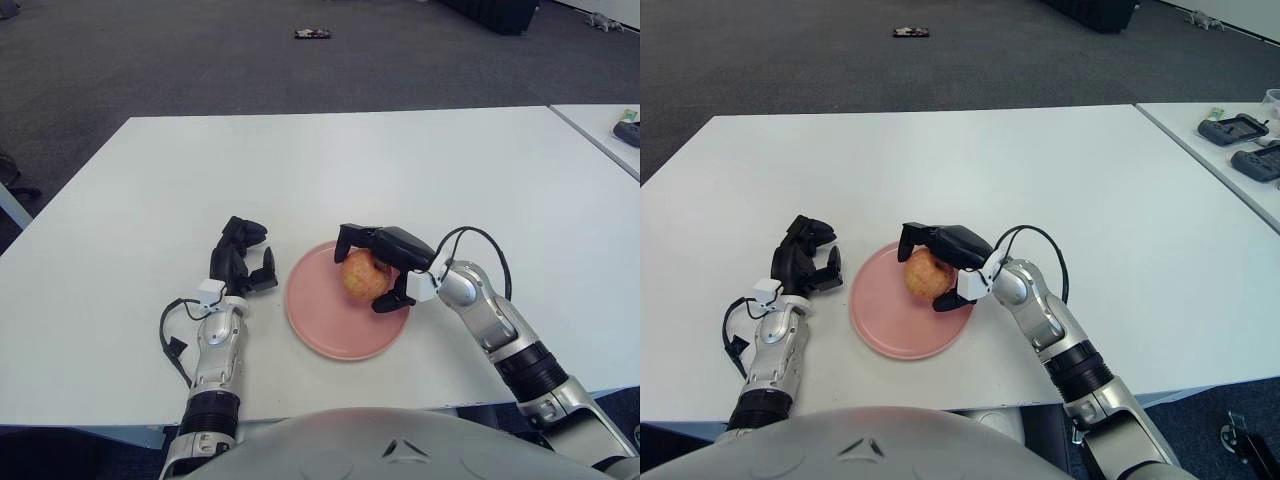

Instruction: Put the apple into the plate.

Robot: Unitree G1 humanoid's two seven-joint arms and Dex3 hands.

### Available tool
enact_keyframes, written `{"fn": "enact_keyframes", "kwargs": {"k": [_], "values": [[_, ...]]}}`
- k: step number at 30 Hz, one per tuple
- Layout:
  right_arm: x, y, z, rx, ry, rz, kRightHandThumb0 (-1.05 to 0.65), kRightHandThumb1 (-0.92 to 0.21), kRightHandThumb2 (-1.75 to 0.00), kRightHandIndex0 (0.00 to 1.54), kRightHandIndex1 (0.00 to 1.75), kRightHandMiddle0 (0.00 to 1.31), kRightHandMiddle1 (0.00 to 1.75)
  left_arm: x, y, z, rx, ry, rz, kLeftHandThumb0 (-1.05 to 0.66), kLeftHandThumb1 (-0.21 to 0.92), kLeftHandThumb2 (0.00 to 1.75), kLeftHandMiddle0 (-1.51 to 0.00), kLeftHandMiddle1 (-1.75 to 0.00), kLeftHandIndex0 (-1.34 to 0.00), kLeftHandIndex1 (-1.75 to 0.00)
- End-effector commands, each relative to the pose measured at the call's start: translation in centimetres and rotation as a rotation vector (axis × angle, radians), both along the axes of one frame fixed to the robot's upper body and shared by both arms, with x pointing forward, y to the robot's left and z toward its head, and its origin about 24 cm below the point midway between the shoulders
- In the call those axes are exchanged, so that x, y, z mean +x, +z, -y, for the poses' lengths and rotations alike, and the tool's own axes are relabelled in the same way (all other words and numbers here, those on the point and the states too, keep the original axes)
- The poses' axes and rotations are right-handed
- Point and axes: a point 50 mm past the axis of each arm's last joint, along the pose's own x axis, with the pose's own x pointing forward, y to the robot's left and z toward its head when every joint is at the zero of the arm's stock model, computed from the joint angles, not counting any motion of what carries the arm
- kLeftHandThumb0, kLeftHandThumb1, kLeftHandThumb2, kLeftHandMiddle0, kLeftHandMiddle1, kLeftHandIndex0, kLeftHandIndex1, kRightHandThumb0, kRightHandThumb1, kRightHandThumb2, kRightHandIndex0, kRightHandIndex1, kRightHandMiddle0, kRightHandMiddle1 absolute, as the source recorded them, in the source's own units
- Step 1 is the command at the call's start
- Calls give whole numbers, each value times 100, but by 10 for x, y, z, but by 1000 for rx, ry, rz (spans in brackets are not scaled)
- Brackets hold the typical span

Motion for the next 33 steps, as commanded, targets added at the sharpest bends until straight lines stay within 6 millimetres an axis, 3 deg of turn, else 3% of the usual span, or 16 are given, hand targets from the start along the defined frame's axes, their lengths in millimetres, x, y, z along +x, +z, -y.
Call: {"fn": "enact_keyframes", "kwargs": {"k": [1,3,4,7,8,9,10,11,13,14,17,18,21,27,33], "values": [[4,2,1,-42,2,51,-1,-1,-163,83,173,68,163,-12,-19,1,-8,11,-110,-1,19,148,-70,-174,-48,-175],[4,1,2,-61,2,44,-1,-4,-159,81,174,67,161,-12,-19,1,-7,11,-110,-1,18,149,-70,-174,-48,-175],[4,0,2,-73,2,38,-1,-10,-151,74,174,66,159,-12,-19,1,-6,11,-111,-1,17,150,-71,-174,-49,-175],[3,-2,2,-93,10,7,-1,-42,-113,44,174,51,158,-11,-19,0,-8,11,-112,-1,13,155,-75,-175,-52,-175],[3,-2,2,-91,18,5,-1,-42,-113,44,174,51,158,-11,-19,0,-9,11,-111,-1,13,155,-75,-175,-52,-175],[3,-2,1,-88,23,5,-23,-29,-120,22,148,26,156,-11,-19,0,-10,10,-111,-1,12,156,-76,-175,-53,-175],[3,-1,1,-87,27,6,-32,-24,-123,14,133,17,153,-11,-19,0,-10,10,-110,-1,11,157,-76,-175,-53,-175],[2,-1,1,-88,31,14,-36,-23,-124,11,128,13,152,-11,-19,0,-10,11,-110,-1,11,157,-76,-175,-53,-175],[3,-1,1,-90,35,22,-47,-23,-123,5,101,5,141,-11,-20,0,-9,11,-110,-1,12,156,-75,-175,-52,-175],[2,-1,1,-98,38,37,-49,-23,-123,4,97,4,140,-11,-20,0,-11,11,-110,-1,13,155,-75,-175,-52,-175],[2,-1,1,-112,47,67,-62,-33,-112,1,49,1,109,-11,-20,0,-11,11,-109,-1,23,144,-69,-173,-44,-175],[2,-1,1,-113,54,82,-63,-35,-110,1,44,1,104,-10,-19,0,-9,13,-108,-1,24,142,-68,-173,-43,-175],[1,-1,1,-110,66,110,-75,-47,-98,0,13,0,57,-10,-19,0,-6,15,-108,-1,27,137,-68,-168,-41,-175],[0,0,2,-71,70,126,-86,-58,-85,0,1,0,13,-10,-20,-1,-8,13,-112,-1,26,138,-70,-166,-42,-175],[-2,2,2,-46,71,121,-95,-69,-72,0,0,0,1,-10,-21,-2,-4,10,-130,-1,25,140,-68,-171,-42,-175]]}}
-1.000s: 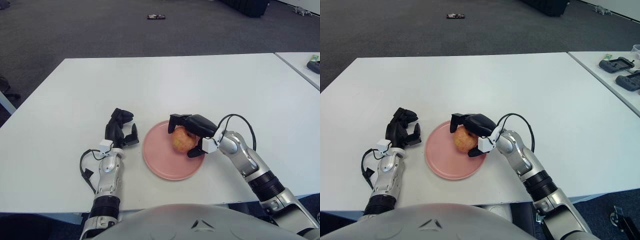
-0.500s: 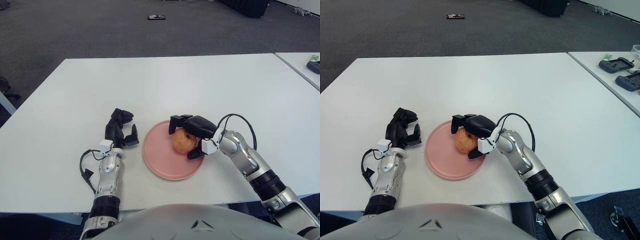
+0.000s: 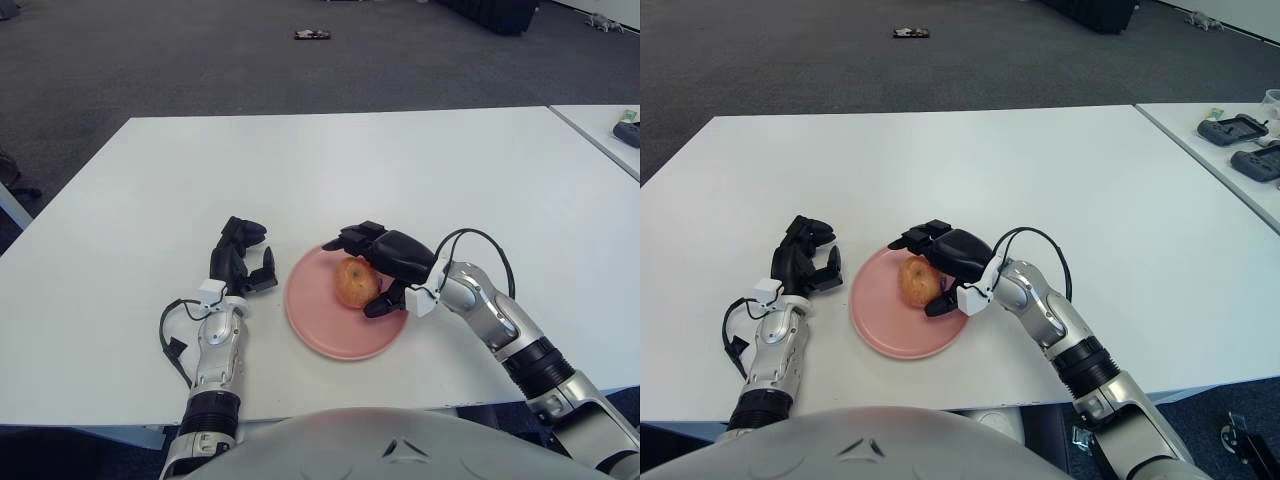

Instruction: Put the apple into the plate.

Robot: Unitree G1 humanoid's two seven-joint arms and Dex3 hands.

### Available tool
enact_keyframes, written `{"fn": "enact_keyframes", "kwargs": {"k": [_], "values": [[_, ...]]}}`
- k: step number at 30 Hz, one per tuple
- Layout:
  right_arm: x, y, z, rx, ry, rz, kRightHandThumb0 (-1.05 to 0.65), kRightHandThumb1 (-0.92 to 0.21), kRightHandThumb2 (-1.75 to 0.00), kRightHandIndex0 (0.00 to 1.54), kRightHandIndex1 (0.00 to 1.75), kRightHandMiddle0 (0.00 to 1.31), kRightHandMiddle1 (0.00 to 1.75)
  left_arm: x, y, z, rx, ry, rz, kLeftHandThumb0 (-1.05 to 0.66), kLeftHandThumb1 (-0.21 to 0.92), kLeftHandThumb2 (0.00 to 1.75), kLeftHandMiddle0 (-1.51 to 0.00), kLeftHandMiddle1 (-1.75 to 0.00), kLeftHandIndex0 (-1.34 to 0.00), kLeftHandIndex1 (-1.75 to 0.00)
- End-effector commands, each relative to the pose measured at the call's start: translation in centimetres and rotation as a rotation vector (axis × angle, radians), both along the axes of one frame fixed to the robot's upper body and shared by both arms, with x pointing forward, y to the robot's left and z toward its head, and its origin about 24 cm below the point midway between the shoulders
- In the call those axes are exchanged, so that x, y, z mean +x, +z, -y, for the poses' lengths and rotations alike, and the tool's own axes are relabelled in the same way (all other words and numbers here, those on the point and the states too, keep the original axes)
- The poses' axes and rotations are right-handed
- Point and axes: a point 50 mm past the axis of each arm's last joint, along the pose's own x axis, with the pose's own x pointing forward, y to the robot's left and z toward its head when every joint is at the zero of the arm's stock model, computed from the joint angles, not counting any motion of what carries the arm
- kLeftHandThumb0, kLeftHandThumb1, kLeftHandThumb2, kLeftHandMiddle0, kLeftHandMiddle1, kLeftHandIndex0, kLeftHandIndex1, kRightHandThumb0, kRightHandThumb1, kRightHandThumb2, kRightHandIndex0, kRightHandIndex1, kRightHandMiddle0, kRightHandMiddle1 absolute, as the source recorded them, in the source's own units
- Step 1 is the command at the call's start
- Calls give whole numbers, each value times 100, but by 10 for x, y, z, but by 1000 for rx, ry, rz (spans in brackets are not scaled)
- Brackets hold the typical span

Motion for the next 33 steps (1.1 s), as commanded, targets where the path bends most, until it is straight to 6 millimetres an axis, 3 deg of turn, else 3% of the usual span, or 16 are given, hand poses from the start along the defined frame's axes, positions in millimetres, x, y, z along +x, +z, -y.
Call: {"fn": "enact_keyframes", "kwargs": {"k": [1,11,25,31,33], "values": [[2,5,2,29,-10,17,-96,-70,-71,0,0,0,1,-11,-19,-2,-8,8,-114,-1,25,140,-68,-171,-42,-175],[-2,11,4,84,-23,14,-101,-74,-61,0,0,0,0,-11,-18,0,-37,6,-71,-1,26,139,-68,-170,-42,-175],[-3,24,15,173,-55,-42,-104,-68,-58,0,0,0,0,-11,-20,-1,-12,6,-94,-1,25,140,-68,-169,-43,-175],[-2,34,24,278,-93,-84,-105,-70,-58,0,0,0,0,-12,-20,0,-13,3,-94,-1,23,143,-69,-172,-44,-175],[-3,33,30,427,-150,-134,-105,-76,-57,0,0,0,0,-12,-20,0,-8,4,-98,-1,23,143,-69,-173,-43,-175]]}}
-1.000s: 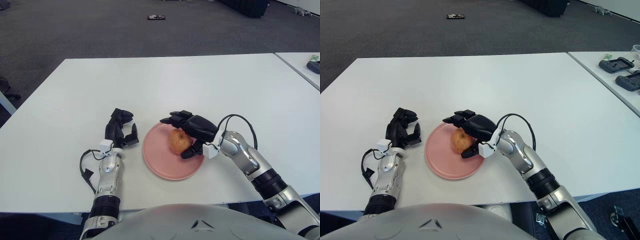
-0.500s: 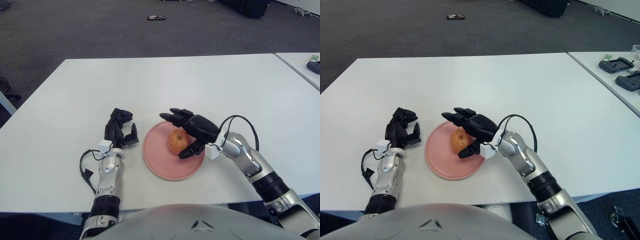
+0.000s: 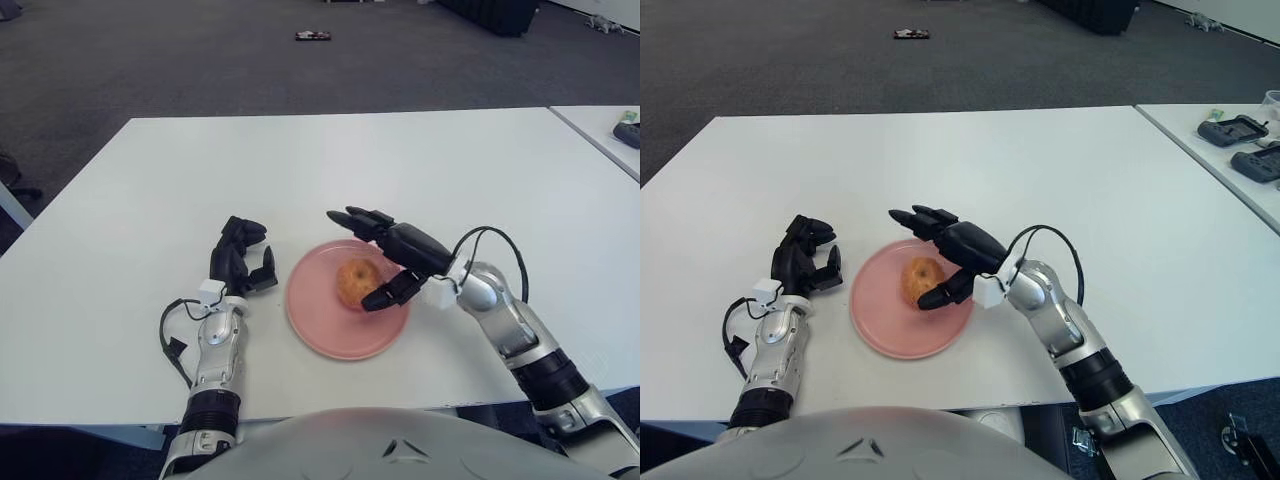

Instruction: Put the apple into the plate.

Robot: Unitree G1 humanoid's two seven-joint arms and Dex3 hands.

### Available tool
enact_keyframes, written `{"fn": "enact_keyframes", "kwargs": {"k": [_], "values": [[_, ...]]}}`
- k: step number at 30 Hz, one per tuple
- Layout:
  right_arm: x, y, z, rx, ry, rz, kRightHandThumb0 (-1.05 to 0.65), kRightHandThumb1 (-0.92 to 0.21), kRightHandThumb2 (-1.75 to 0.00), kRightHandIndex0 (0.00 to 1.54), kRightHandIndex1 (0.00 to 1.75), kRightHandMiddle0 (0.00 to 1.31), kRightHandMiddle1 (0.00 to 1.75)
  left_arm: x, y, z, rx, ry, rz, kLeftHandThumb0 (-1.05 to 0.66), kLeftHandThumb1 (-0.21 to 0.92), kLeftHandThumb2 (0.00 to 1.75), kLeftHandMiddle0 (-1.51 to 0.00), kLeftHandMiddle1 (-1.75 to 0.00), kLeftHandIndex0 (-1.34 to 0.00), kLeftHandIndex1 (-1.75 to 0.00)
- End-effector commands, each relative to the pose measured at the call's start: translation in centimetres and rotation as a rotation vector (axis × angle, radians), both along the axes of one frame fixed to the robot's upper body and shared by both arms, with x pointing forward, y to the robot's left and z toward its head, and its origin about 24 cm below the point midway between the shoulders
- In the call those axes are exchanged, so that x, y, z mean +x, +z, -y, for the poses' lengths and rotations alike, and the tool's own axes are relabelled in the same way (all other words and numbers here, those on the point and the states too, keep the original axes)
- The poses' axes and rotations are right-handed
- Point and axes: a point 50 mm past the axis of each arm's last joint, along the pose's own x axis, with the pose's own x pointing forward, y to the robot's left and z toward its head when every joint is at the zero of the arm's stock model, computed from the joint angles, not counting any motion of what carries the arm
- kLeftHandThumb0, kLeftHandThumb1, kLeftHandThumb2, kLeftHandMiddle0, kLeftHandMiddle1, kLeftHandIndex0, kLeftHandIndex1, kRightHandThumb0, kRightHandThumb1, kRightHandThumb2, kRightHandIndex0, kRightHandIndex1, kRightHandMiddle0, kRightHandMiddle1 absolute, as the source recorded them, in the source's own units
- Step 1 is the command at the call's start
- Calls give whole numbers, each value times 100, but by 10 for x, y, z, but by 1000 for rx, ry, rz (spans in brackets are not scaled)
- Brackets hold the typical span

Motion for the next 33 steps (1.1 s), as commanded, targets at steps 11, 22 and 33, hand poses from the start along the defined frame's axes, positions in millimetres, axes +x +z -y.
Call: {"fn": "enact_keyframes", "kwargs": {"k": [11,22,33], "values": [[7,-3,17,658,-424,-66,-89,-92,-78,0,68,0,99,-13,-20,0,-7,8,-117,-1,25,141,-68,-171,-43,-175],[6,-30,41,840,-687,4,-46,-75,-86,22,126,22,170,-13,-19,1,-12,10,-112,-1,25,140,-68,-170,-44,-175],[9,-48,45,794,-899,-23,-38,-72,-81,46,136,31,175,-13,-18,0,-23,17,-100,-1,23,139,-73,-162,-45,-175]]}}
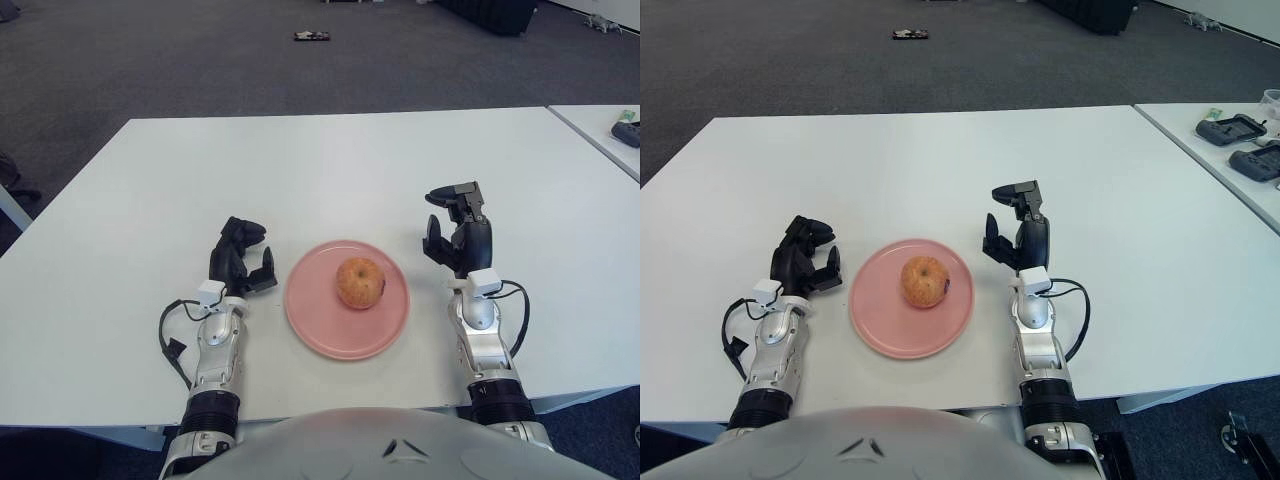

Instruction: Put the apple into the plate.

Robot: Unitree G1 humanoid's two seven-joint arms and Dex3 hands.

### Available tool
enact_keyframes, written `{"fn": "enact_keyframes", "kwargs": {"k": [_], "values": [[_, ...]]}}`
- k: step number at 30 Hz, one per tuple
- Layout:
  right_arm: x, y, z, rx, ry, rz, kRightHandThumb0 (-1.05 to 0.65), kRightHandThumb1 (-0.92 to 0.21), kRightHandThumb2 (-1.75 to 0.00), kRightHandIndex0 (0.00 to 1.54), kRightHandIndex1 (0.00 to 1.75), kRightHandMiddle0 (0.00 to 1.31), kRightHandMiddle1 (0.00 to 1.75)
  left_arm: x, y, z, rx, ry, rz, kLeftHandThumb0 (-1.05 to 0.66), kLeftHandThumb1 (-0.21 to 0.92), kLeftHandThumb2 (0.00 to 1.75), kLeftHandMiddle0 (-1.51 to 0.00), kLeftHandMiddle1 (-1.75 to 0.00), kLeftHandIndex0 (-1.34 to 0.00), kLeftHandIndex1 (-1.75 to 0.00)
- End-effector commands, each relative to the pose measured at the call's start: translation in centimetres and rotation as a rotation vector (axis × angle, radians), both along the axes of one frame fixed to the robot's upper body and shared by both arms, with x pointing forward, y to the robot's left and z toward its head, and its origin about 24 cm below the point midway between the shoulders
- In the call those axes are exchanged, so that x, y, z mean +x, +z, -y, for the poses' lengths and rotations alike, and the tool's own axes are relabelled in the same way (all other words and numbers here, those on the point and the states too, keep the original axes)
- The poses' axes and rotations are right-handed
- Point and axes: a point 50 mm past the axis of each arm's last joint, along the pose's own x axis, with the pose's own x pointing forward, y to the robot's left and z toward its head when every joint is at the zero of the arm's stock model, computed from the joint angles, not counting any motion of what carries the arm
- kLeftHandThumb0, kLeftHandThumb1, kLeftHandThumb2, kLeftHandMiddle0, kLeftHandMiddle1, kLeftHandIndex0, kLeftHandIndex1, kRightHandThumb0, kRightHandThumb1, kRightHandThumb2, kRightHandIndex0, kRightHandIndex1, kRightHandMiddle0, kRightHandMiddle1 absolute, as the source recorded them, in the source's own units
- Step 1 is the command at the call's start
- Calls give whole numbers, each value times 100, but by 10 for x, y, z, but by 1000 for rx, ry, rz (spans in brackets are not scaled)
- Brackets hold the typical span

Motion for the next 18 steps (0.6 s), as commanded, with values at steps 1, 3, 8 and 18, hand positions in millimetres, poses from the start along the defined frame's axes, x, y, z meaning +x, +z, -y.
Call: {"fn": "enact_keyframes", "kwargs": {"k": [1,3,8,18], "values": [[3,-6,0,-6,-49,-50,-38,-70,-84,48,137,33,175,-12,-18,-1,-23,12,-99,-1,23,140,-73,-162,-45,-175],[3,-8,0,-8,-64,-66,-39,-67,-87,50,139,34,175,-11,-18,-1,-24,12,-99,-1,22,140,-73,-162,-46,-175],[3,-13,3,-27,-102,-105,-39,-63,-93,54,145,37,175,-11,-18,0,-29,7,-96,-1,22,141,-74,-161,-46,-175],[1,-23,6,-51,-121,-184,-40,-60,-96,55,150,39,175,-11,-18,1,-28,-7,-94,-1,24,140,-70,-166,-46,-175]]}}
